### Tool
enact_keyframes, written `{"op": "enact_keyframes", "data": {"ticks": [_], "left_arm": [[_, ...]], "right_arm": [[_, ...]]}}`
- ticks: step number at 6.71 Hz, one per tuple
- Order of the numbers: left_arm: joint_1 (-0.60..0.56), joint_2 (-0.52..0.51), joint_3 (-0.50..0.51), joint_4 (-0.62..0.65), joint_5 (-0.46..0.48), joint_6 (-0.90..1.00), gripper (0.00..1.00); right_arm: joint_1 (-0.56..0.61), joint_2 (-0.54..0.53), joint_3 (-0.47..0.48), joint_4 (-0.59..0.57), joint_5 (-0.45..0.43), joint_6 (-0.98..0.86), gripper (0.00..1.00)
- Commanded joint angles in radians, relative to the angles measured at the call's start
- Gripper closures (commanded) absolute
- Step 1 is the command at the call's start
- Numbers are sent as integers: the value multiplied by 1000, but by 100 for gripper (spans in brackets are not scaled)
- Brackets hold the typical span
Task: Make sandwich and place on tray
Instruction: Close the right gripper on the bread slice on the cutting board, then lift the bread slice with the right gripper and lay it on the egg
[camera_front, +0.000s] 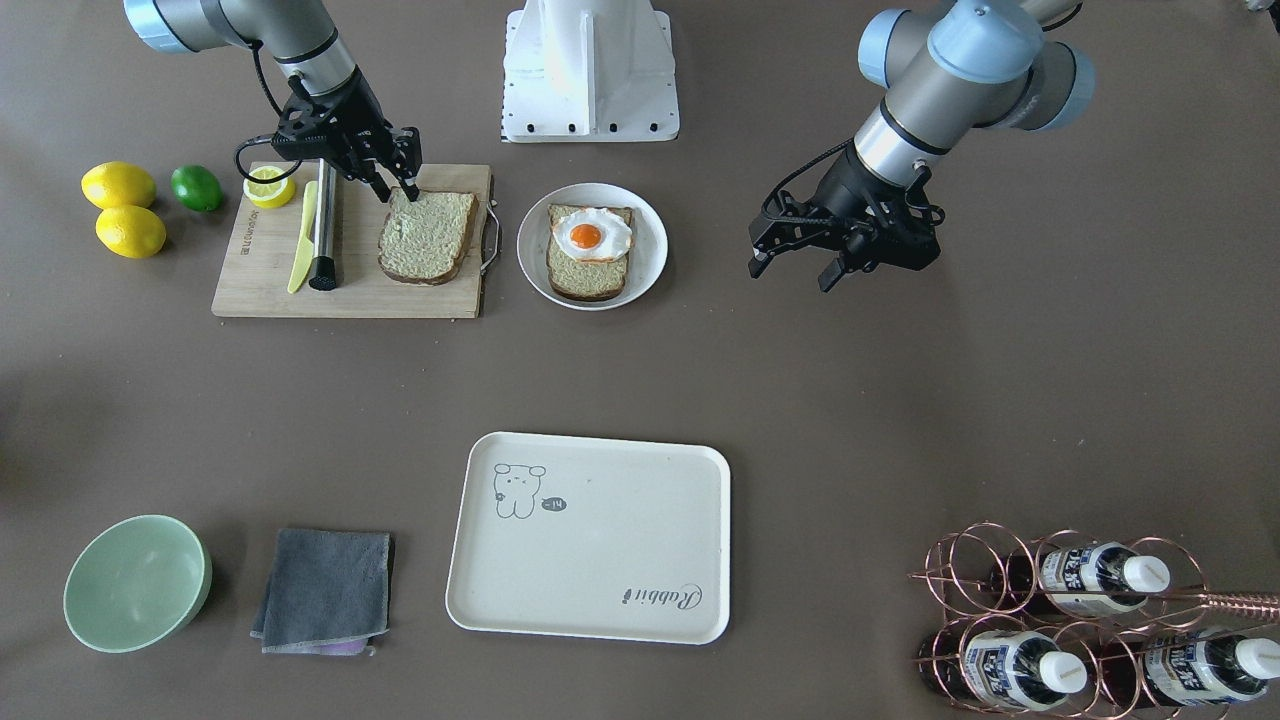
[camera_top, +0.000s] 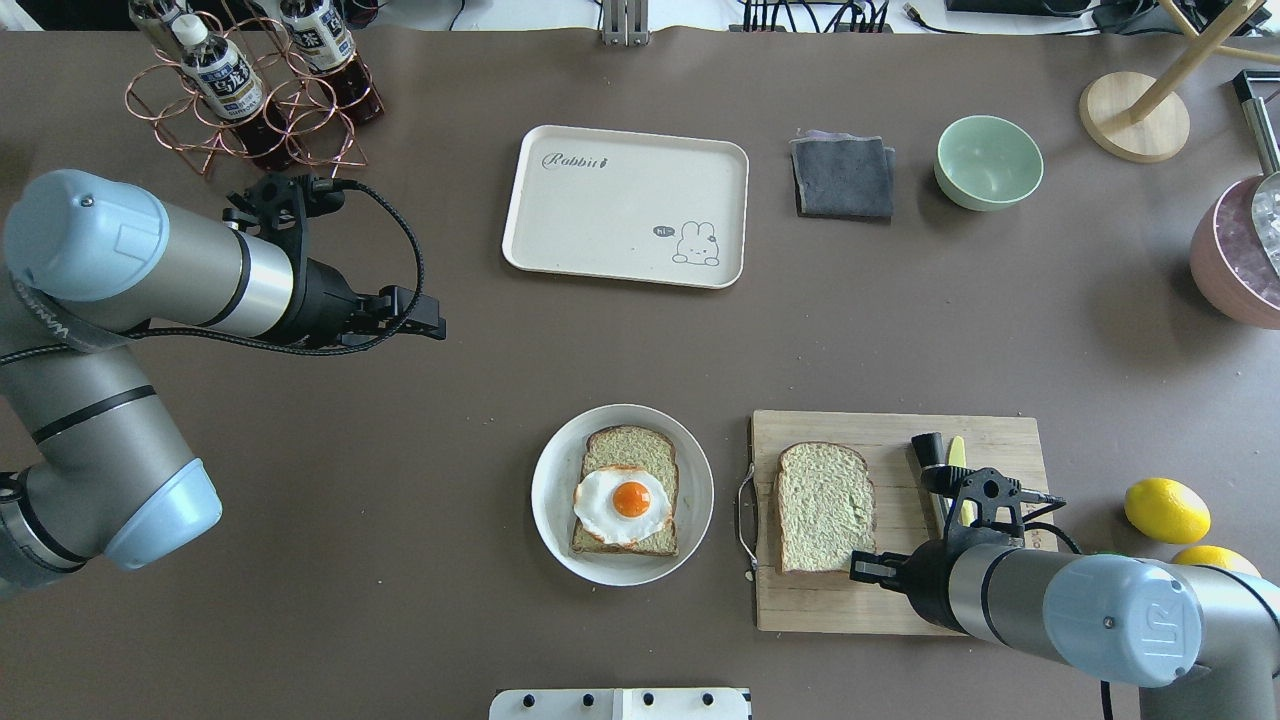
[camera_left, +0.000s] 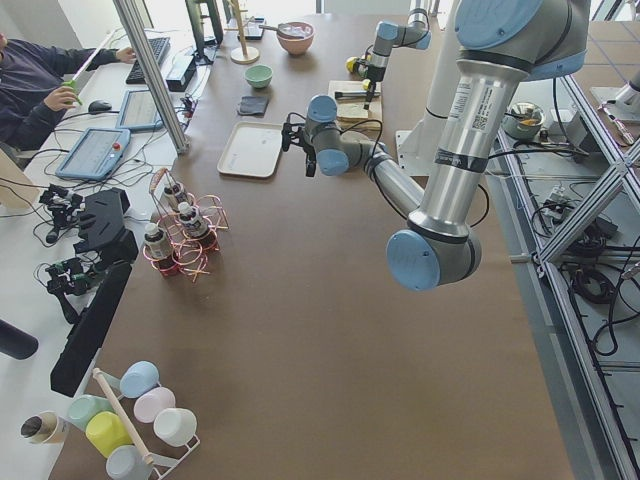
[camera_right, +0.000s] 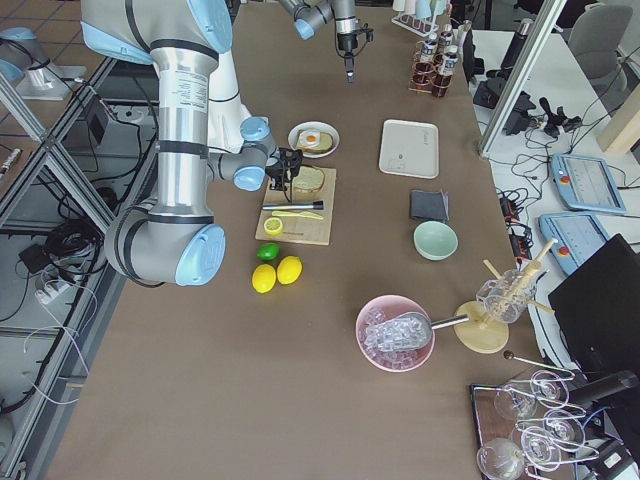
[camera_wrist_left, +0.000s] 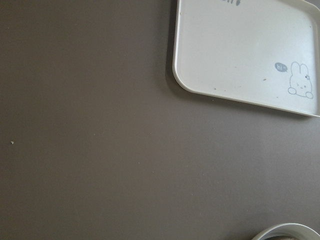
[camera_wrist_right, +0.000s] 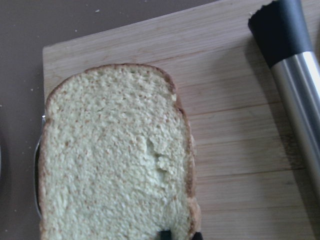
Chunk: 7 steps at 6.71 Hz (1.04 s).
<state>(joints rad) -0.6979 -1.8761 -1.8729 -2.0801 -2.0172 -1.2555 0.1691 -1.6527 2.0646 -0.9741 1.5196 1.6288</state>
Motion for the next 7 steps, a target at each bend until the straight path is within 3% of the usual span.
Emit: {"op": "enact_keyframes", "data": {"ticks": [1, 2, 5, 6, 7], "left_arm": [[0, 0, 0, 0, 0, 1, 2], [1, 0, 1, 0, 0, 1, 2], [0, -2, 1, 0, -1, 1, 2], [1, -2, 1, 0, -2, 1, 2], [1, -2, 1, 0, -2, 1, 2]], "right_arm": [[19, 1, 12, 0, 8, -3, 100], [41, 2, 37, -2, 25, -3, 100], [221, 66, 115, -35, 250, -4, 100], [225, 176, 108, -134, 254, -3, 100], [199, 339, 83, -308, 235, -1, 100]]}}
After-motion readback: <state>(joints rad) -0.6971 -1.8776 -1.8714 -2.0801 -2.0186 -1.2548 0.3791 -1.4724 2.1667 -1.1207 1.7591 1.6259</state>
